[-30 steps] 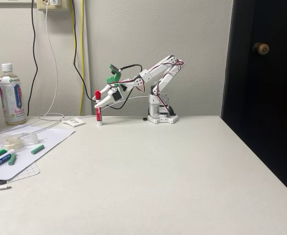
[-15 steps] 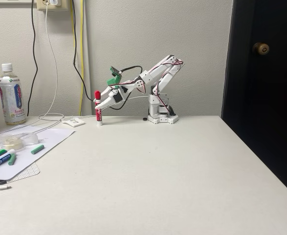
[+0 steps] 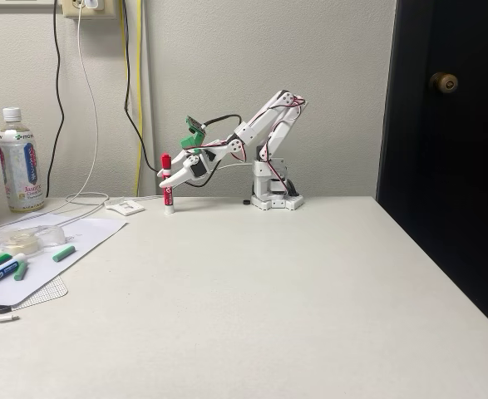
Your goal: Pick up the red marker.
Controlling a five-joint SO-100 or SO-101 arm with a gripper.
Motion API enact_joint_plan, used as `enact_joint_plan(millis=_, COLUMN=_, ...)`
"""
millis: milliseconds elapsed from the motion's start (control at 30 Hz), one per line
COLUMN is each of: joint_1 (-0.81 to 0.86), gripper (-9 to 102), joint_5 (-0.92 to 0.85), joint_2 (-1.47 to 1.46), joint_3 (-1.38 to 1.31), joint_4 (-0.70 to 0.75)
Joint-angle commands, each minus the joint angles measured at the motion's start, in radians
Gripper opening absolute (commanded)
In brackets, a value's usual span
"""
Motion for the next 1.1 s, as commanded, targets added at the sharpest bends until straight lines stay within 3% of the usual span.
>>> enact_joint_plan(millis=0, joint_1=-0.008, gripper=17, joint_5=0.003, joint_2=-0.005, joint_3=-0.006, joint_4=-0.025)
enact_joint_plan(millis=567, joint_1=-0.029, gripper=4, joint_5=0.006, joint_2=-0.008, joint_3=-0.005, joint_4=-0.014)
enact_joint_plan(millis=1067, joint_1=-0.038, gripper=0, joint_5=0.017, joint_2=-0.009, joint_3=-0.008, joint_4=0.014)
